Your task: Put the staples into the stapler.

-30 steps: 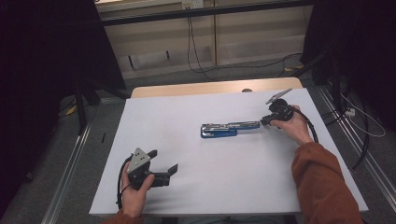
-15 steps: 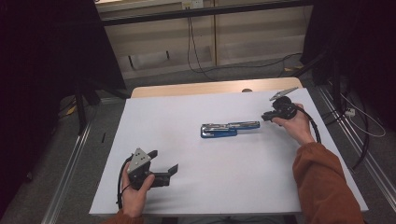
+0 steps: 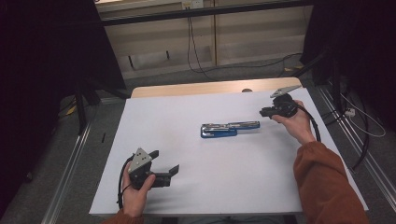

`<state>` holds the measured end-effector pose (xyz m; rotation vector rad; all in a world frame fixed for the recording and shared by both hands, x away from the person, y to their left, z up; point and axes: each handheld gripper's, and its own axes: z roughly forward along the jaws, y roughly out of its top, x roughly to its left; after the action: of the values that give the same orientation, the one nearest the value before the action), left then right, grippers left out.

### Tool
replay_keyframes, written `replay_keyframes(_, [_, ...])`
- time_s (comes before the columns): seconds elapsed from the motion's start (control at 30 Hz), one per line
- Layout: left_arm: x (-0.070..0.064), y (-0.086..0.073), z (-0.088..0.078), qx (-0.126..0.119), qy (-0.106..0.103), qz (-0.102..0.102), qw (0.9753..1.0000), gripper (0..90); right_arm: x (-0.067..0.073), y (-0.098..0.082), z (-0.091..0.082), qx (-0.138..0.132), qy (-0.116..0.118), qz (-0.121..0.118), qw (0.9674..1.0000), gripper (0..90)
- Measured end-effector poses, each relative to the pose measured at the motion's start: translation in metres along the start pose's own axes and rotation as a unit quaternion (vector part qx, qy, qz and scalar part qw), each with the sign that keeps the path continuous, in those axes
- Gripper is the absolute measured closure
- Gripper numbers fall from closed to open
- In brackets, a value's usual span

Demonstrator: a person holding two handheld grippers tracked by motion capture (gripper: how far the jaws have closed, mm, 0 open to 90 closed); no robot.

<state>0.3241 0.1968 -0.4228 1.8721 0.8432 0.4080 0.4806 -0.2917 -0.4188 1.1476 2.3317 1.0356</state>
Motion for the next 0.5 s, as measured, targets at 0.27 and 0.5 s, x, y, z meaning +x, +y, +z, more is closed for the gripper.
replay_keyframes(0.27, [0.0,0.0,0.0,-0.001,0.0,-0.002,1.0,4.2,0.01,0.005,-0.001,-0.011,0.002,-0.016,0.9998,78.8])
replay_keyframes(0.5, [0.001,0.0,0.0,0.001,0.0,0.0,1.0,4.2,0.015,0.01,-0.005,-0.027,0.016,-0.021,0.9993,78.8])
